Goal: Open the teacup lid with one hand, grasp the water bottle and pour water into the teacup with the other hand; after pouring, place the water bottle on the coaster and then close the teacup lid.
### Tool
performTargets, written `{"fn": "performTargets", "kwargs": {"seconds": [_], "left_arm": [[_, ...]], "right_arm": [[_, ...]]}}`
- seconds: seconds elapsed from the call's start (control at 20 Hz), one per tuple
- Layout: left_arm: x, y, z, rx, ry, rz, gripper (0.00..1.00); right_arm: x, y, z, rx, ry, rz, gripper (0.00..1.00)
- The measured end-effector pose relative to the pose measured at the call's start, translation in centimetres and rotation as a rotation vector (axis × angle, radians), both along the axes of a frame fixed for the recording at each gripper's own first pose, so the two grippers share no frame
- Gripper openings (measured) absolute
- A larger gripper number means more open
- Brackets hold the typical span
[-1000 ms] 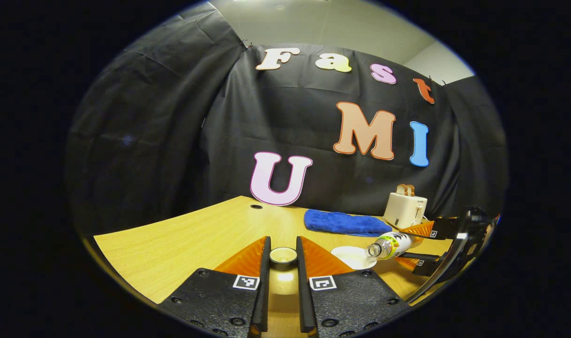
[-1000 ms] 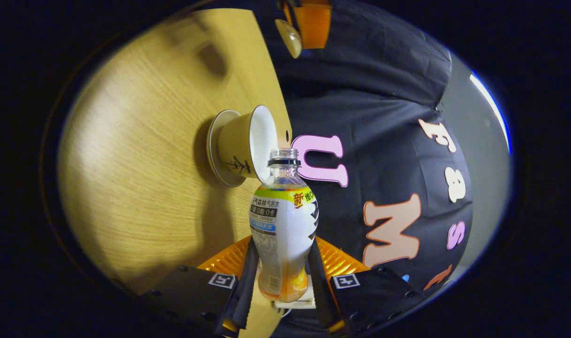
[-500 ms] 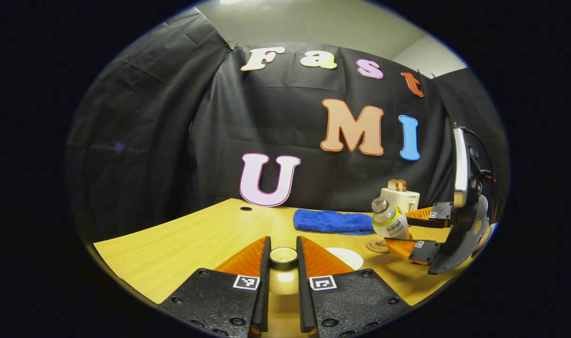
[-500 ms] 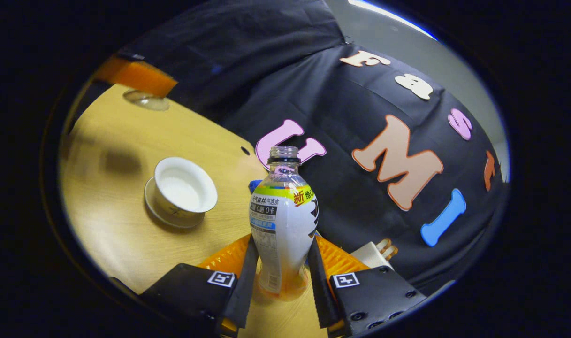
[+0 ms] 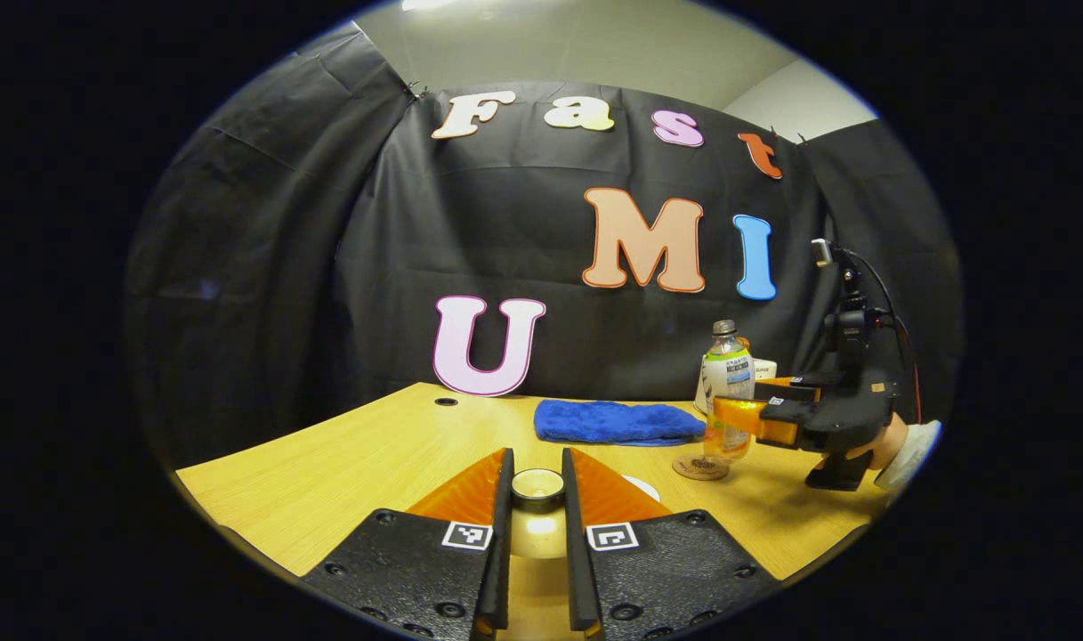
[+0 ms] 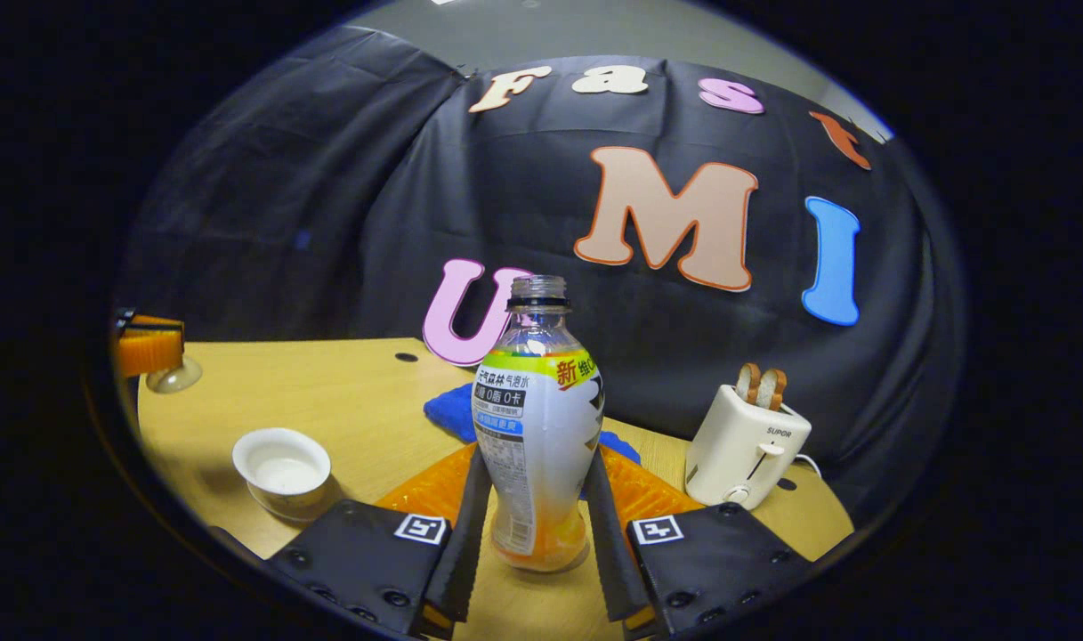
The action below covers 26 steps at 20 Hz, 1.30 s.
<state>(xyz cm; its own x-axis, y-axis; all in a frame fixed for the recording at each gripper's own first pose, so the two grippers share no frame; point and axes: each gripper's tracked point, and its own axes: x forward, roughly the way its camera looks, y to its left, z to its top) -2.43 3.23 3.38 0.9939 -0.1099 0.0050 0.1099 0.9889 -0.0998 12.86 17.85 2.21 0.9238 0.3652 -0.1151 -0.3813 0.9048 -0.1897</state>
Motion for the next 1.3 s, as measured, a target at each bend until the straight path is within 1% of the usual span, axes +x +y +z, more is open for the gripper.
{"fn": "performTargets", "kwargs": {"seconds": [0.15,0.25,0.35,0.5,0.55,0.65,0.7,0.75,0.9,0.95,1.0,1.05,1.15,1.2,1.25,1.3], "left_arm": [[-0.2,-0.3,-0.2,0.011,0.007,-0.005,0.24],[-0.2,-0.2,-0.3,0.02,0.008,-0.002,0.24],[-0.3,-0.3,-0.1,0.021,0.005,-0.002,0.24],[-0.3,-0.5,-0.1,0.022,0.007,-0.005,0.24],[-0.3,-0.6,-0.2,0.022,0.009,-0.009,0.24],[-0.2,-0.8,-0.1,0.02,0.01,-0.014,0.24],[-0.1,-0.9,-0.1,0.022,0.011,-0.014,0.24],[-0.2,-1.0,-0.2,0.024,0.013,-0.014,0.24],[-0.1,-1.6,-0.1,0.02,0.012,-0.025,0.24],[0.1,-1.7,-0.2,0.021,0.015,-0.027,0.24],[0.2,-1.9,-0.2,0.024,0.015,-0.029,0.24],[0.2,-2.1,-0.3,0.025,0.017,-0.032,0.24],[0.3,-2.7,-0.4,0.022,0.021,-0.045,0.24],[0.4,-2.9,-0.4,0.023,0.023,-0.051,0.24],[0.6,-3.1,-0.4,0.025,0.023,-0.056,0.24],[0.7,-3.4,-0.4,0.029,0.023,-0.062,0.24]], "right_arm": [[1.8,-0.4,-1.1,0.114,0.038,-0.034,0.61],[2.8,-0.8,-1.8,0.144,0.052,-0.059,0.61],[3.3,-1.2,-1.8,0.177,0.037,-0.071,0.61],[3.9,-1.8,-2.9,0.185,0.062,-0.099,0.6],[3.9,-2.0,-3.3,0.184,0.067,-0.109,0.64],[3.8,-1.6,-3.5,0.186,0.092,-0.112,0.64],[3.9,-1.9,-3.4,0.19,0.081,-0.115,0.65],[3.9,-1.9,-3.5,0.19,0.087,-0.115,0.63],[3.5,-2.2,-3.6,0.186,0.085,-0.104,0.71],[3.2,-2.2,-3.6,0.188,0.088,-0.101,0.72],[2.9,-2.3,-3.8,0.19,0.095,-0.101,0.78],[2.8,-2.3,-3.8,0.198,0.103,-0.097,0.77],[2.9,-2.5,-3.8,0.208,0.114,-0.1,0.81],[2.9,-2.9,-3.8,0.209,0.113,-0.107,0.77],[2.7,-3.1,-3.7,0.212,0.115,-0.108,0.82],[2.5,-3.3,-3.7,0.213,0.117,-0.11,0.79]]}}
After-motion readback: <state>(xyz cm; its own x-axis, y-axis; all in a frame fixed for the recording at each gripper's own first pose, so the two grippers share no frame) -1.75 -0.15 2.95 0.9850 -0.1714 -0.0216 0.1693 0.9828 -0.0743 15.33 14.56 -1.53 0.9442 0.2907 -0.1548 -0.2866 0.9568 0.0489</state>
